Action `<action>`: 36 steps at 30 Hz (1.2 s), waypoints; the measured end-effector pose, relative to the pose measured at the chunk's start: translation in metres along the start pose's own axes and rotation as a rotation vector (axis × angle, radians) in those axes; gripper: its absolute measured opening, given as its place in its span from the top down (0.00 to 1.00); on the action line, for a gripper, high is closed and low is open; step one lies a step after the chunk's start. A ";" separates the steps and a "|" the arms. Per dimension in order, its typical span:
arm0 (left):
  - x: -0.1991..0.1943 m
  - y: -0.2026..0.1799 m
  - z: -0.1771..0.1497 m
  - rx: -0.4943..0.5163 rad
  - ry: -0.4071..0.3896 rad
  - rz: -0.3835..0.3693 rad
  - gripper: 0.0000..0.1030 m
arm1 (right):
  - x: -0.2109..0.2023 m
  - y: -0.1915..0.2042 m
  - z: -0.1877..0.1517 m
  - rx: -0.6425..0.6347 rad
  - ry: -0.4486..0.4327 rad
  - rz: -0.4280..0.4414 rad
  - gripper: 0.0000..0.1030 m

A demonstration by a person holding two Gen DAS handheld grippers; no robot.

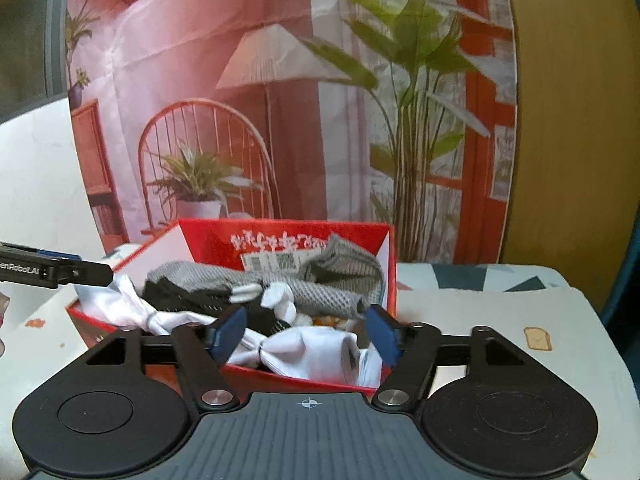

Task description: Organize soft objects

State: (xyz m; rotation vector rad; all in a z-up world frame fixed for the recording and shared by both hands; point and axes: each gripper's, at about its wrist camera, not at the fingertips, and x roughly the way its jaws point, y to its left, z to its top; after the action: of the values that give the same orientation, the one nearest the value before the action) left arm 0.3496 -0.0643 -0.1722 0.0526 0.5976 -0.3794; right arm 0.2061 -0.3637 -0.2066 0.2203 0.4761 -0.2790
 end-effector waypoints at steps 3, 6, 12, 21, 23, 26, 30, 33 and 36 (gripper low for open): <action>-0.022 -0.003 0.004 -0.004 -0.034 0.002 0.02 | -0.015 0.002 0.009 0.016 -0.017 0.004 0.17; -0.047 -0.008 0.006 -0.004 -0.067 0.016 0.00 | -0.036 0.008 0.018 0.032 -0.047 0.014 0.03; -0.101 -0.021 0.012 -0.022 -0.110 0.080 0.00 | -0.080 0.022 0.035 0.052 -0.077 0.008 0.00; -0.199 -0.050 0.014 -0.009 -0.237 0.106 0.00 | -0.162 0.050 0.056 0.080 -0.129 -0.022 0.00; -0.219 -0.057 0.011 0.002 -0.271 0.105 0.00 | -0.182 0.059 0.060 0.073 -0.146 -0.005 0.00; -0.247 -0.067 0.004 0.011 -0.308 0.123 0.00 | -0.211 0.075 0.065 0.044 -0.170 0.019 0.00; -0.279 -0.075 -0.006 -0.008 -0.309 0.141 0.00 | -0.245 0.098 0.068 -0.010 -0.196 0.020 0.00; -0.302 -0.077 -0.016 -0.007 -0.317 0.150 0.00 | -0.263 0.110 0.068 -0.008 -0.207 0.019 0.00; -0.324 -0.081 -0.024 0.012 -0.338 0.187 0.00 | -0.279 0.120 0.066 -0.009 -0.220 0.008 0.00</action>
State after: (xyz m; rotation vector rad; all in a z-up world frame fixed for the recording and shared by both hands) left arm 0.0613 -0.0278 -0.0066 0.0543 0.2528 -0.2030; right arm 0.0334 -0.2099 0.0017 0.1806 0.2587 -0.2892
